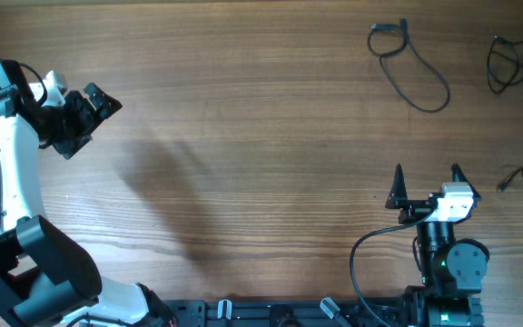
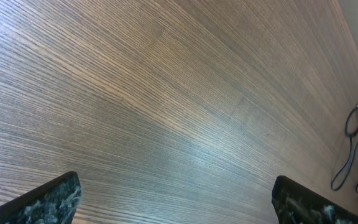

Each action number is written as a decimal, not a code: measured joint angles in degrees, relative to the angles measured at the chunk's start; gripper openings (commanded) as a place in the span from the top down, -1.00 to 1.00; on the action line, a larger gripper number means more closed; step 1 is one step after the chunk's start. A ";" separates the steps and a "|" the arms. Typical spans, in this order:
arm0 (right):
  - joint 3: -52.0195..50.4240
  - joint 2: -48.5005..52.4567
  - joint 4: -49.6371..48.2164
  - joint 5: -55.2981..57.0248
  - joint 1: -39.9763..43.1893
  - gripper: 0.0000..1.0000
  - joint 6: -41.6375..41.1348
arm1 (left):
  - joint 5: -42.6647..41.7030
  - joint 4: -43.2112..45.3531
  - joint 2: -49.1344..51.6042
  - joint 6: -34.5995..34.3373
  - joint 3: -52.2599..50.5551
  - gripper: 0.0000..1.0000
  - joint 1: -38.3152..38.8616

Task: Untangle cables

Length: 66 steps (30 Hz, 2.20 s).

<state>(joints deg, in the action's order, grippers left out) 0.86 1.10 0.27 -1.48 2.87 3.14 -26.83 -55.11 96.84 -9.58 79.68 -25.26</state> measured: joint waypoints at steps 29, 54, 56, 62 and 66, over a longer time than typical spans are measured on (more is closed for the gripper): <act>-0.13 -0.22 -0.20 0.02 0.00 -1.00 0.00 | -19.12 -18.10 -57.16 23.80 0.66 -1.00 2.29; -0.44 -0.35 -0.20 0.00 0.00 -1.00 0.00 | -12.04 10.25 -96.26 5.42 -27.19 -1.00 16.02; -0.44 -0.37 -0.20 0.00 0.00 -1.00 0.00 | -11.96 18.27 -96.28 4.11 -34.27 -1.00 16.96; -0.44 -0.37 -0.22 0.00 0.00 -1.00 0.02 | -11.06 45.88 -95.91 -0.22 -57.53 -1.00 17.07; -0.46 -0.37 -0.20 0.00 0.00 -1.00 0.02 | -9.64 57.42 -96.00 -4.61 -67.65 -1.00 17.40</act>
<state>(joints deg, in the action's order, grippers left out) 0.40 0.73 0.08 -1.48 2.87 3.16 -36.47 2.31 0.84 -14.20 12.03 -7.86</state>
